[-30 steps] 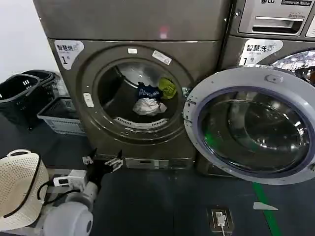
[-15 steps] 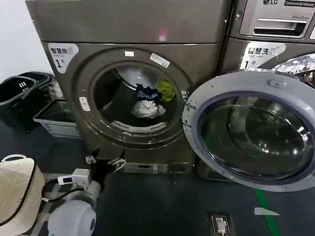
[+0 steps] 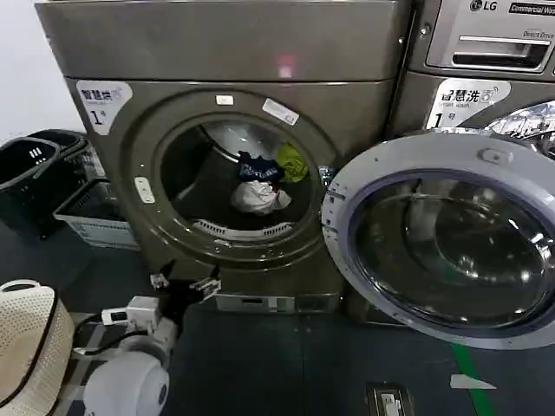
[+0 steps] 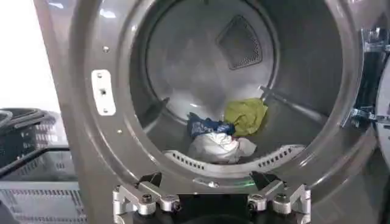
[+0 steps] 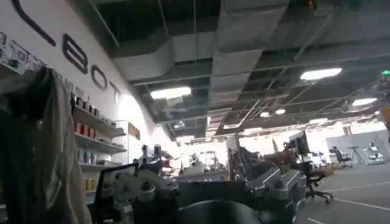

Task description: Grasp the clothes from the dryer.

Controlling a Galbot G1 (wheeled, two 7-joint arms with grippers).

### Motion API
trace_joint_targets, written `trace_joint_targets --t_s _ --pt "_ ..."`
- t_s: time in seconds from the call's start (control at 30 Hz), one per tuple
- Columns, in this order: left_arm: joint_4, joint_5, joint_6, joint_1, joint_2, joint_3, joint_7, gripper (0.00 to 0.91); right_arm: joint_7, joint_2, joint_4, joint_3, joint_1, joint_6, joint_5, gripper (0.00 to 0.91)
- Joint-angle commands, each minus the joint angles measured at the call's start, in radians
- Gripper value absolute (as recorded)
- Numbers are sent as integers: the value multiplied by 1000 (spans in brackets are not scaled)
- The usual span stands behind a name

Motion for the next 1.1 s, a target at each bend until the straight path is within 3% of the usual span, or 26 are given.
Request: trace_joint_targets --t_s 0.03,1.1 --pt "6 35 49 0 1 -2 -1 907 0 3 -1 0 1 1 0 907" --pt "28 15 49 2 -9 2 4 907 -1 16 -6 -6 7 2 -1 907"
